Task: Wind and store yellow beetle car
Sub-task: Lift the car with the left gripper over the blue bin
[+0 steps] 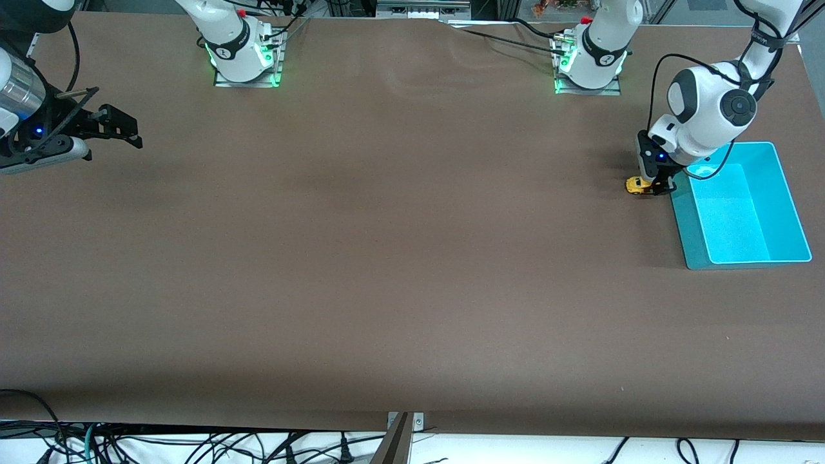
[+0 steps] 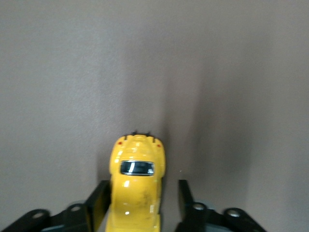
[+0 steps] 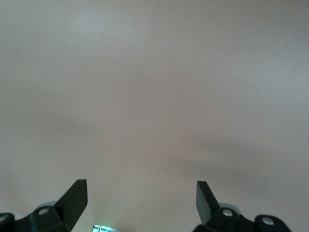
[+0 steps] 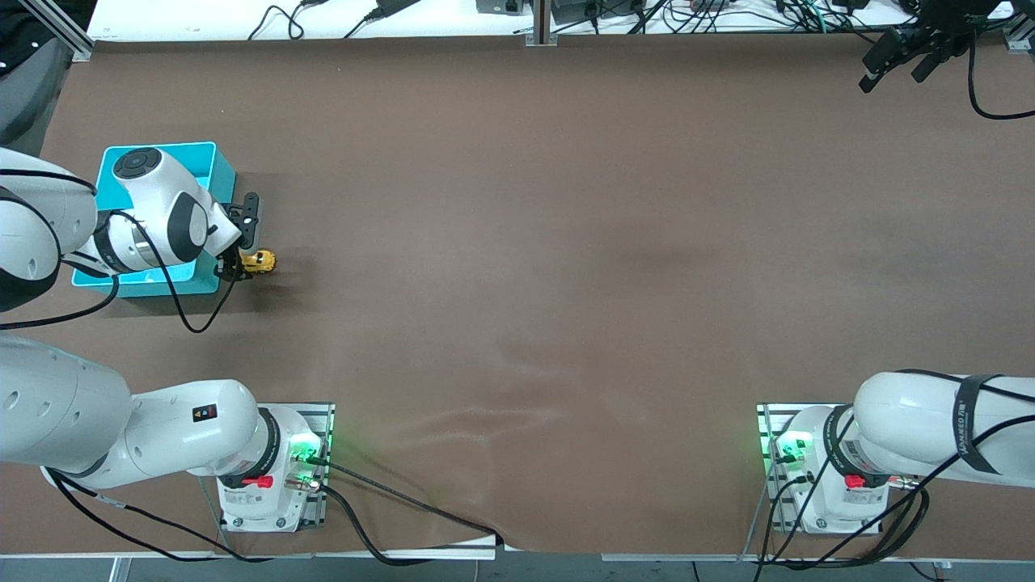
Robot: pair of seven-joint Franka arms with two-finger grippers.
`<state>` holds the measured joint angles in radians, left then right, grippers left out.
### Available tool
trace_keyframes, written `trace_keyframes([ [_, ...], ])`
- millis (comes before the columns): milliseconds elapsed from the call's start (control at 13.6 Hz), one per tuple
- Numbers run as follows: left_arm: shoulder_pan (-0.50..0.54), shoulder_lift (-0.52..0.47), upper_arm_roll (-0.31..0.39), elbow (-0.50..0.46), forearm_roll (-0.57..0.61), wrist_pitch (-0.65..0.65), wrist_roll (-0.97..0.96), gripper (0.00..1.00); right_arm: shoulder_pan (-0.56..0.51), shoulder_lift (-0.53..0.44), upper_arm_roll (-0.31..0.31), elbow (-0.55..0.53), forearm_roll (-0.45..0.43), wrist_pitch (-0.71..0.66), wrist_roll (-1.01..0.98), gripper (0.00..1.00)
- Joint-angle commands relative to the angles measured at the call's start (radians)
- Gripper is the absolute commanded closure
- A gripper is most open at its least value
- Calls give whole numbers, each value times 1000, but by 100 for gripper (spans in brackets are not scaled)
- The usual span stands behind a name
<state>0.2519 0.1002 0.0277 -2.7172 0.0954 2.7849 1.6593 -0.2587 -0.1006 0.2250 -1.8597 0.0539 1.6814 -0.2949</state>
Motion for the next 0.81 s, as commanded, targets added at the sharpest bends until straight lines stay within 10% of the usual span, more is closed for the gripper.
trace_keyframes([
  [0,12,-4,3,-4,21,5,19,100,10,-11,-9,-13,12,11,11,0],
  [368,-5,-42,-3,34,18,-45,45,100,10,-11,-9,-15,12,9,11,0],
  [737,-75,-56,-12,255,-132,-408,48,100,10,-11,-9,-15,12,9,11,0],
])
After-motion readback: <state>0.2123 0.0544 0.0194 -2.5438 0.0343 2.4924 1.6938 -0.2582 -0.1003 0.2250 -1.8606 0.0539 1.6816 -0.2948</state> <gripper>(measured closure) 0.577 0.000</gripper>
